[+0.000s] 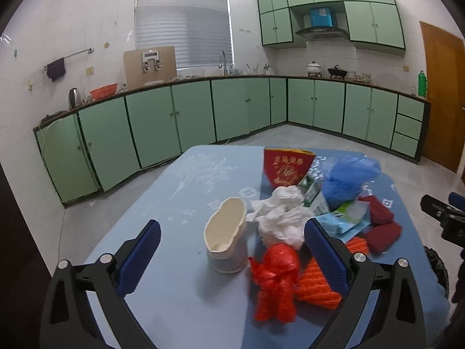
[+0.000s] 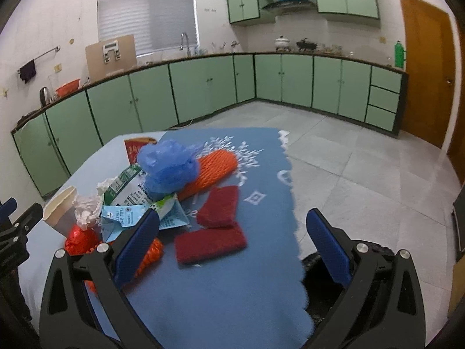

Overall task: Collect trash
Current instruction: 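Reach the left tool to the white paper cup while the right tool reaches the red scouring pad, then close the left tool on the paper cup while the right tool grips the red pad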

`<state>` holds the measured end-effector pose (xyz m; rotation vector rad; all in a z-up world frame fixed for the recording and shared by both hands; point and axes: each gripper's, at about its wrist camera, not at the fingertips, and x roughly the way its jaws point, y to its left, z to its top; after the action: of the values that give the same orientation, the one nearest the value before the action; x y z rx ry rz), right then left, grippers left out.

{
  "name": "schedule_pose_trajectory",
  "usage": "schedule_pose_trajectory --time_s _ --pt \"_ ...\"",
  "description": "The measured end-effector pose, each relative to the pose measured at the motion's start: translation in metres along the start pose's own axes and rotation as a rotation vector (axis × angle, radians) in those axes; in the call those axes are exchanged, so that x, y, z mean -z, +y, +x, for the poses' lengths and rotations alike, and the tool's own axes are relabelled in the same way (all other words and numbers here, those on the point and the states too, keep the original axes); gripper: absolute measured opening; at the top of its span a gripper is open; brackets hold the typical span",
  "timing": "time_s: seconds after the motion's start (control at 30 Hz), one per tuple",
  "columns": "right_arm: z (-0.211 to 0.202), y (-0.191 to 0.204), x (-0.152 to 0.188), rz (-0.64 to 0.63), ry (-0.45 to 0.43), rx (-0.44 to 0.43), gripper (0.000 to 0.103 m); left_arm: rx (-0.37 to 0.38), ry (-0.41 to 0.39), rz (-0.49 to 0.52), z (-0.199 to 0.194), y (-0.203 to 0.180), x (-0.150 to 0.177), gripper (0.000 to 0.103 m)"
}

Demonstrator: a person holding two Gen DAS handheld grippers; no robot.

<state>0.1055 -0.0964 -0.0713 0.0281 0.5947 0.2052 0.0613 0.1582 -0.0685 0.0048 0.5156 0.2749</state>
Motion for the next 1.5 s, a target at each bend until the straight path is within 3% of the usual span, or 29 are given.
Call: schedule_pose_trajectory --time_s 0.1,0.17,0.27,0.5,0.8,1.03,1.17,1.37,1.5 --pt "0.021 0.009 0.0 -0.027 0.03 0.005 0.091 0.001 0.019 -0.002 0.009 0.005 0.004 0.096" --pt "0.037 0.012 0.0 -0.043 0.064 0.009 0.079 0.006 0.03 -0.007 0.014 0.009 0.005 0.094" --pt "0.052 0.012 0.0 -0.053 0.108 0.02 0.075 0.013 0.044 -0.017 0.022 0.012 0.009 0.093" --pt "0.083 0.01 0.004 -0.057 0.191 0.037 0.068 0.03 0.069 -0.022 0.039 0.014 0.011 0.092" --pt "0.099 0.019 0.004 -0.056 0.238 0.013 0.068 0.06 0.11 -0.025 0.06 0.012 0.01 0.087" --pt "0.11 0.021 0.0 -0.074 0.257 0.017 0.066 0.088 0.134 -0.039 0.071 0.012 0.009 0.075" --pt "0.117 0.018 0.003 -0.067 0.296 0.001 0.048 0.1 0.14 -0.044 0.073 0.011 0.009 0.061" --pt "0.1 0.014 -0.007 -0.061 0.247 -0.022 0.046 0.098 0.128 -0.075 0.068 0.018 0.007 0.037" --pt "0.084 0.016 -0.012 -0.075 0.206 -0.022 0.046 0.084 0.108 -0.078 0.06 0.022 0.005 0.034"
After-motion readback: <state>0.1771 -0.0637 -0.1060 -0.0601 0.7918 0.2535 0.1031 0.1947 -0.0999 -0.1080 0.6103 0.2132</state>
